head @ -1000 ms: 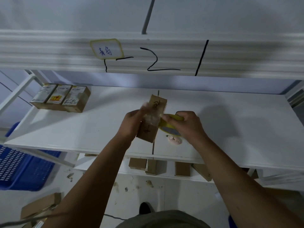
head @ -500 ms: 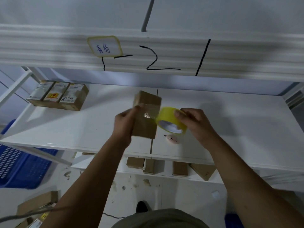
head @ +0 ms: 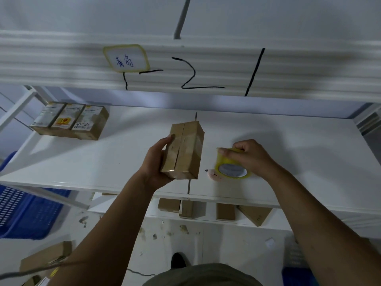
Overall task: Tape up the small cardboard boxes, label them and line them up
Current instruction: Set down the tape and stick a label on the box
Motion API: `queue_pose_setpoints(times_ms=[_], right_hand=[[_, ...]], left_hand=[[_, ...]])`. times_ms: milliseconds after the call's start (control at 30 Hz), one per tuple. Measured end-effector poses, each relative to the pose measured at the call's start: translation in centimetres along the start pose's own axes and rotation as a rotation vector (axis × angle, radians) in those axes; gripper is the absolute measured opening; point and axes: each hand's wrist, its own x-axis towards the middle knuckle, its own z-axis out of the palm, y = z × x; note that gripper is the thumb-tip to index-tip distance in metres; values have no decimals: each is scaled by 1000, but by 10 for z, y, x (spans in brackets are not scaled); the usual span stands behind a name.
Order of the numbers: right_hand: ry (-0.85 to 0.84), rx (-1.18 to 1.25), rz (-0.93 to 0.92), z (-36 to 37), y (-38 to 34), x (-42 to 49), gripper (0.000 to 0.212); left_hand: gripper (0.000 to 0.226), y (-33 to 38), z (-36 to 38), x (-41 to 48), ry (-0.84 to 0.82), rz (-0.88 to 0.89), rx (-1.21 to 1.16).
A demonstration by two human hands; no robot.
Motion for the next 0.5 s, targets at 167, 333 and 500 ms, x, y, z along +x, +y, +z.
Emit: queue_pose_setpoints(times_ms=[167,333,500], right_hand=[[-20,-39,72,11,15,25,59],[-175,282,106,4,25,33,42],[-182,654,64,-10,33,29,66]], left_hand=[[68,-8,1,23,-26,-37,2],[57,-7,-1,36,-64,-27,-12],[48,1,-30,45,-116,-19,-37]])
